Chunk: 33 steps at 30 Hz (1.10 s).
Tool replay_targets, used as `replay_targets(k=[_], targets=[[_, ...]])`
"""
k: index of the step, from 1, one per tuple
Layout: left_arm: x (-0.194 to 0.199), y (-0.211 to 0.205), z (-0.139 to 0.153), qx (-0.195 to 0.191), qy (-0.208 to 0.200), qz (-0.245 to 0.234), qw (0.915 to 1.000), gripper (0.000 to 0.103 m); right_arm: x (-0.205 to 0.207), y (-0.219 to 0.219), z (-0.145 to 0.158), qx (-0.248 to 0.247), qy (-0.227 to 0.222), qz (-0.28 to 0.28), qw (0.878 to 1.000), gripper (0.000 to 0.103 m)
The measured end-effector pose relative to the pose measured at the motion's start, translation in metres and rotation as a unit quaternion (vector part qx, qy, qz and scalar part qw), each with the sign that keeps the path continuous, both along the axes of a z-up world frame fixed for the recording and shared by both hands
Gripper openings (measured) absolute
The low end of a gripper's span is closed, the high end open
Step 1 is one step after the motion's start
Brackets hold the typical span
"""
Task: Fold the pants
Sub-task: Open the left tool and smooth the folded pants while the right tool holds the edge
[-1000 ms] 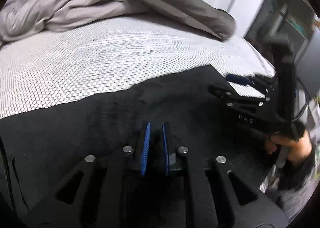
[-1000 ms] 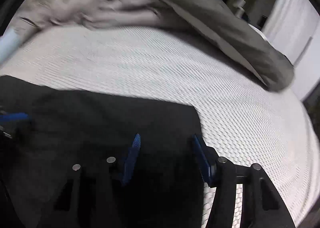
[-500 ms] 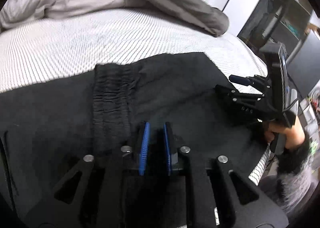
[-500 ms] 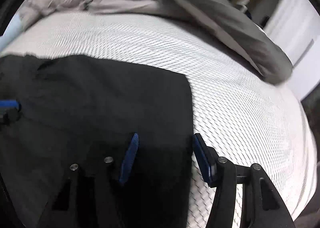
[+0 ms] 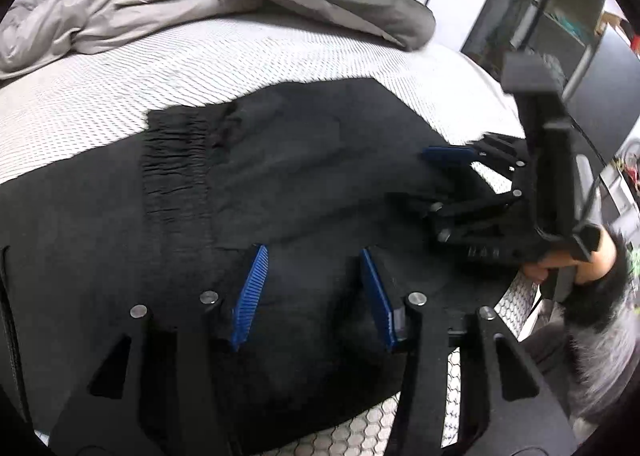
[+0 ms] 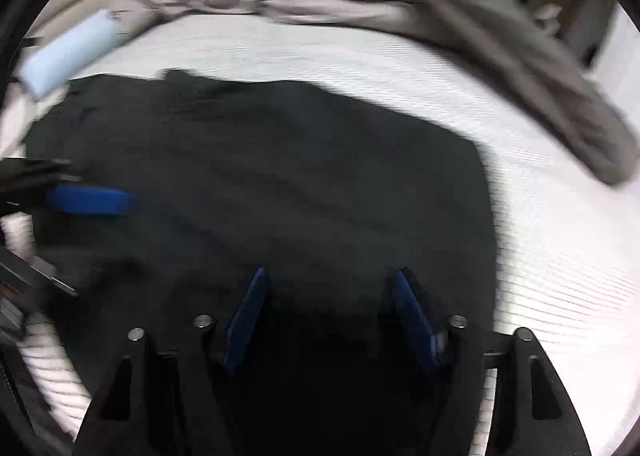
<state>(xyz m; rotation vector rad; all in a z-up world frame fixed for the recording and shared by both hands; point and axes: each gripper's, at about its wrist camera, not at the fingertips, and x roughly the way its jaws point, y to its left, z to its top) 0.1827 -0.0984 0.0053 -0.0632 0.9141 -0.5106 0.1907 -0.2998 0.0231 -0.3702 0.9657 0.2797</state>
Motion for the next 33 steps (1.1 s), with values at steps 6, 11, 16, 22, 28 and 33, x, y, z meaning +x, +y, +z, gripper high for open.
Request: replay_targets(k=[6, 11, 16, 22, 28, 33], targets=[[-0.007, -0.008, 0.017, -0.011, -0.018, 0.001, 0.9998, 0.045, 0.0, -0.027, 0.029, 0.033, -0.035, -0.038, 0.998, 0.071], [0.005, -0.026, -0.004, 0.033, 0.008, -0.001, 0.9994, 0.049, -0.011, 0.012, 0.031, 0.079, -0.013, 0.034, 0.996, 0.071], [0.001, -0.02, -0.008, 0.041, -0.003, -0.019, 0.9989, 0.049, -0.008, 0.006, 0.001, 0.038, 0.015, 0.044, 0.998, 0.071], [-0.021, 0.01, 0.004, 0.04, -0.023, 0.004, 0.9989, 0.049, -0.01, -0.076, 0.008, 0.01, -0.012, -0.024, 1.0, 0.078], [-0.048, -0.001, 0.03, 0.02, -0.057, -0.029, 0.9977, 0.05, -0.032, -0.071, 0.043, 0.089, -0.05, -0.004, 0.995, 0.078], [-0.04, -0.02, 0.006, 0.052, -0.026, -0.049, 0.9971, 0.051, -0.046, -0.002, 0.038, 0.117, -0.029, 0.075, 0.99, 0.078]])
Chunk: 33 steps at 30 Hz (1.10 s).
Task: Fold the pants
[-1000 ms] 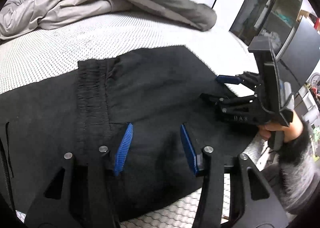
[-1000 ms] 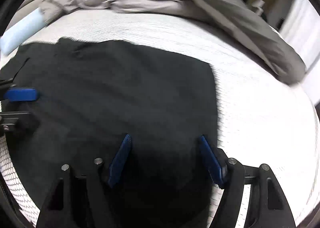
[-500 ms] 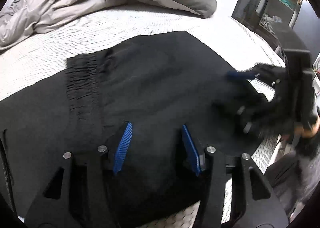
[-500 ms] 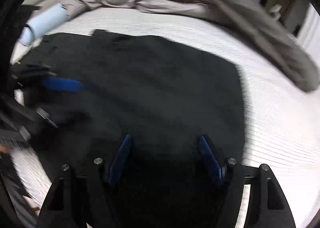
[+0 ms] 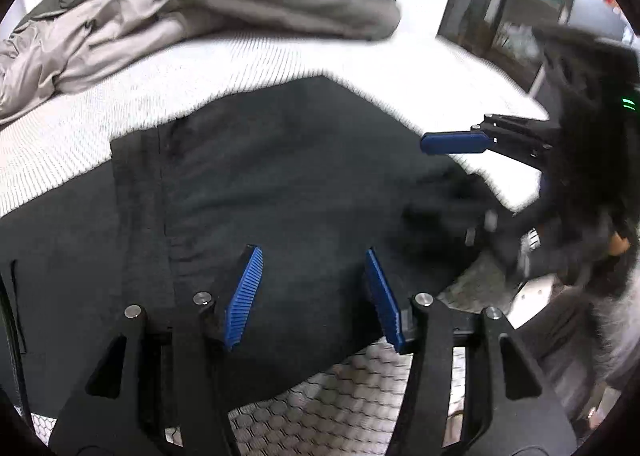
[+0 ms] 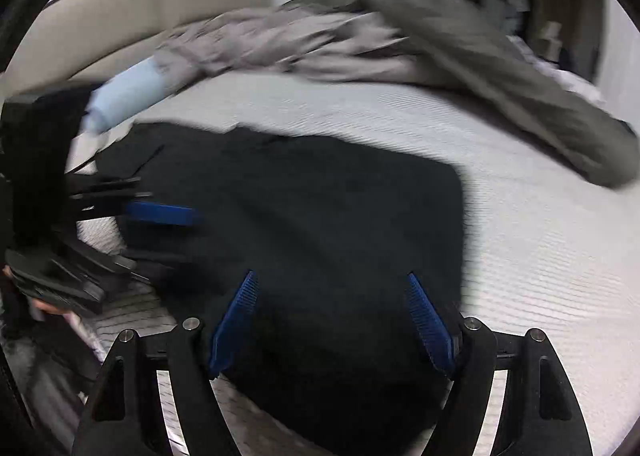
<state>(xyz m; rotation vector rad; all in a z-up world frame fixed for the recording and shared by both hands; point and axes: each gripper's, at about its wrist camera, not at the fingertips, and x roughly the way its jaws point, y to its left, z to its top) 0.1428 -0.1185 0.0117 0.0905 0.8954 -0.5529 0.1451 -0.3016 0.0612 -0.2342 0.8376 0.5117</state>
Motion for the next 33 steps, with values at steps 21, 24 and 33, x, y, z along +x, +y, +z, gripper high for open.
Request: replay_targets(k=[21, 24, 33], targets=[[-0.023, 0.08, 0.028, -0.087, -0.016, 0.07, 0.9936, 0.056, 0.047, -0.122, -0.02, 0.13, 0.089, -0.134, 0.978, 0.079], [-0.014, 0.112, 0.028, -0.105, -0.011, 0.13, 0.9858, 0.058, 0.071, -0.123, -0.05, 0.175, 0.143, -0.148, 0.963, 0.068], [-0.018, 0.162, 0.019, -0.112, 0.005, 0.202, 0.973, 0.058, 0.097, -0.098, -0.034, 0.214, 0.102, -0.133, 0.962, 0.008]])
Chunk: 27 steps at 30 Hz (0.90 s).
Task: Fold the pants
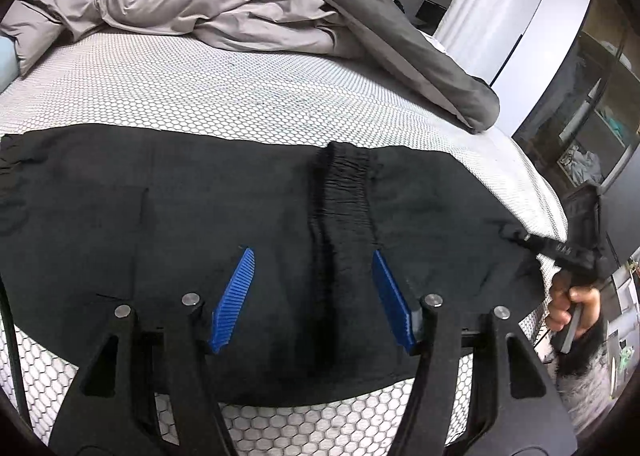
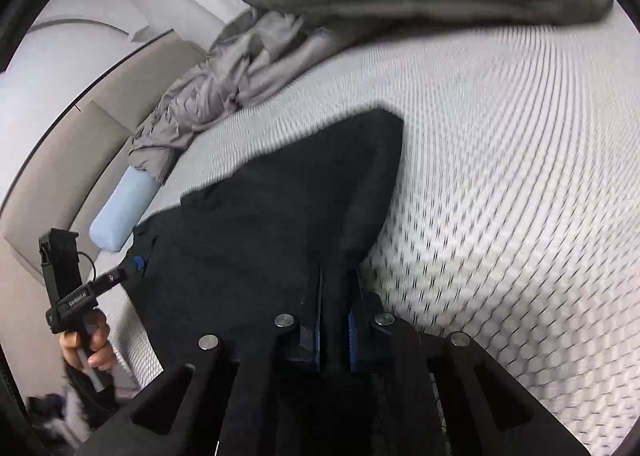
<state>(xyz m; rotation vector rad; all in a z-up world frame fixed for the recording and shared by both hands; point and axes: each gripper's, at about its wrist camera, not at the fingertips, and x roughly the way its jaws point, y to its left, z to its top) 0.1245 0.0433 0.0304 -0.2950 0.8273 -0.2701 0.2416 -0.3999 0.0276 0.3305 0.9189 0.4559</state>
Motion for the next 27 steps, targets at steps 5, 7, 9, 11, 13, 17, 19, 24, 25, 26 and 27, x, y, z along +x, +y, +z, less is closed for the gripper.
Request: replay_targets(k=[5, 7, 9, 11, 13, 17, 19, 24, 25, 26, 27], targets=[[0.001, 0.002, -0.004, 0.023, 0.01, 0.014, 0.9996, 0.058, 0.009, 0.001, -0.009, -0.103, 0.043, -0.047, 0.993, 0.042], [-0.004, 0.012, -0.003, 0.014, 0.011, 0.037, 0.9991, 0.058, 0.004, 0.007, -0.002, -0.123, 0.015, -0.063, 0.99, 0.044], [-0.01, 0.031, 0.001, -0.006, 0.007, 0.06, 0.9981, 0.058, -0.004, 0.012, 0.012, -0.124, -0.014, -0.061, 0.99, 0.049], [-0.02, 0.056, 0.003, -0.017, 0.01, 0.1, 0.9948, 0.059, -0.013, 0.021, 0.028, -0.127, -0.051, -0.052, 0.989, 0.066], [-0.031, 0.083, 0.002, -0.027, 0.011, 0.139, 0.9899, 0.06, -0.022, 0.026, 0.039, -0.125, -0.081, -0.047, 0.988, 0.083], [-0.055, 0.139, -0.008, -0.049, 0.029, 0.229, 0.9718, 0.062, -0.031, 0.042, 0.038, -0.14, -0.096, 0.009, 0.985, 0.085], [-0.065, 0.165, -0.017, -0.085, 0.045, 0.25, 0.9633, 0.062, -0.03, 0.044, 0.03, -0.159, -0.089, 0.016, 0.983, 0.085], [-0.069, 0.199, -0.047, -0.161, 0.087, 0.261, 0.9479, 0.065, -0.019, 0.047, 0.015, -0.163, -0.063, 0.012, 0.984, 0.085], [-0.066, 0.2, -0.05, -0.168, 0.085, 0.264, 0.9459, 0.065, -0.017, 0.05, 0.016, -0.163, -0.065, 0.011, 0.984, 0.085], [-0.061, 0.202, -0.052, -0.168, 0.081, 0.267, 0.9457, 0.065, -0.016, 0.054, 0.016, -0.162, -0.067, 0.011, 0.984, 0.085], [-0.056, 0.202, -0.053, -0.164, 0.079, 0.27, 0.9456, 0.065, -0.017, 0.053, 0.017, -0.161, -0.069, 0.012, 0.984, 0.085]])
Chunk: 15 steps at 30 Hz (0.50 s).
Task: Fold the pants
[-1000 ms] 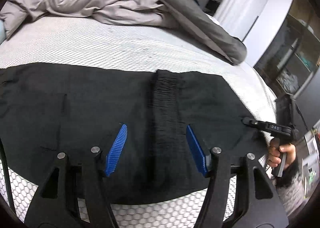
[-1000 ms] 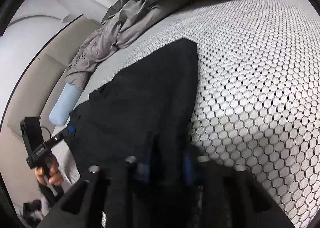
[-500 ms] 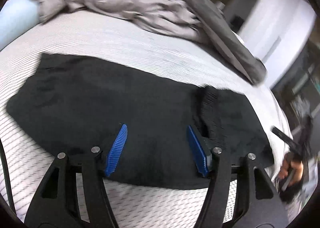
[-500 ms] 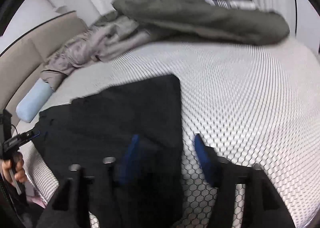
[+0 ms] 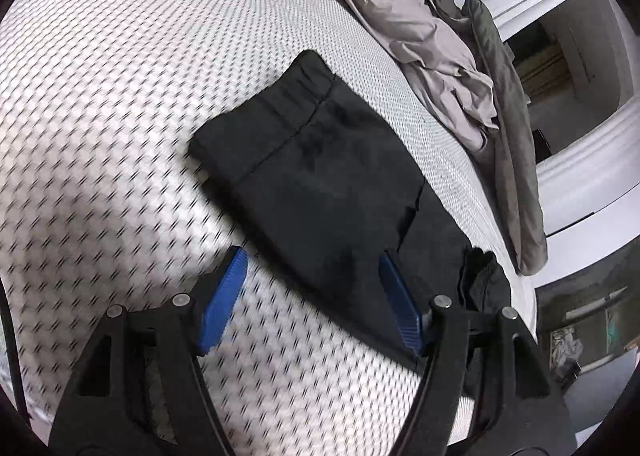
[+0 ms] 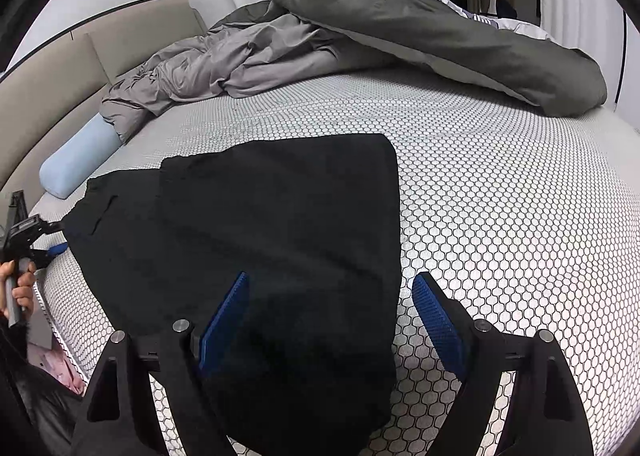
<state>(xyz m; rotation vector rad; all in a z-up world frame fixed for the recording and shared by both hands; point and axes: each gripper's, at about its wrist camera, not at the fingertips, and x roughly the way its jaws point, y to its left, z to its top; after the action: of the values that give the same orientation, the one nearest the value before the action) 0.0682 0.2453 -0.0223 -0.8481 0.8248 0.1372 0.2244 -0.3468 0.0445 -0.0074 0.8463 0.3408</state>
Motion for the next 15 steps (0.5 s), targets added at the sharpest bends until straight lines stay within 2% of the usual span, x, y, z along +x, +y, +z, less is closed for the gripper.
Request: replay_targets(k=[1, 2, 3, 4, 5, 7, 10, 13, 15], targets=[[0.005, -0.001, -0.001, 0.002, -0.001, 0.003, 1.0, 0.065, -0.001, -0.001, 0.0, 0.001, -0.002, 0.002, 1.0, 0.085], [0.009, -0.002, 0.0, 0.009, -0.006, 0.007, 0.9999, 0.054, -0.003, -0.005, -0.001, 0.002, -0.003, 0.002, 1.0, 0.085], [0.014, -0.006, -0.001, 0.018, -0.004, 0.01, 0.9998, 0.042, -0.005, -0.006, -0.001, 0.003, -0.002, 0.005, 1.0, 0.085], [0.017, -0.009, -0.001, 0.03, 0.002, 0.008, 0.9995, 0.019, -0.005, -0.005, -0.002, 0.003, -0.002, 0.009, 1.0, 0.085], [0.021, -0.015, 0.001, 0.038, 0.0, -0.002, 0.9993, 0.007, -0.007, -0.008, -0.003, 0.003, -0.003, 0.011, 1.0, 0.085], [0.022, -0.031, 0.016, 0.08, -0.016, 0.0, 0.9967, 0.004, -0.009, -0.012, -0.004, -0.002, -0.002, 0.011, 1.0, 0.085], [0.021, -0.065, 0.054, 0.164, -0.05, 0.0, 0.9851, 0.002, -0.012, -0.018, -0.002, 0.003, -0.004, 0.008, 1.0, 0.085], [0.022, -0.107, 0.091, 0.203, -0.095, -0.02, 0.9743, 0.002, -0.011, -0.022, 0.006, 0.012, -0.015, 0.003, 1.0, 0.085], [0.031, -0.152, 0.116, 0.229, -0.123, -0.061, 0.9637, 0.002, -0.009, -0.023, 0.009, 0.021, -0.018, 0.0, 1.0, 0.085]])
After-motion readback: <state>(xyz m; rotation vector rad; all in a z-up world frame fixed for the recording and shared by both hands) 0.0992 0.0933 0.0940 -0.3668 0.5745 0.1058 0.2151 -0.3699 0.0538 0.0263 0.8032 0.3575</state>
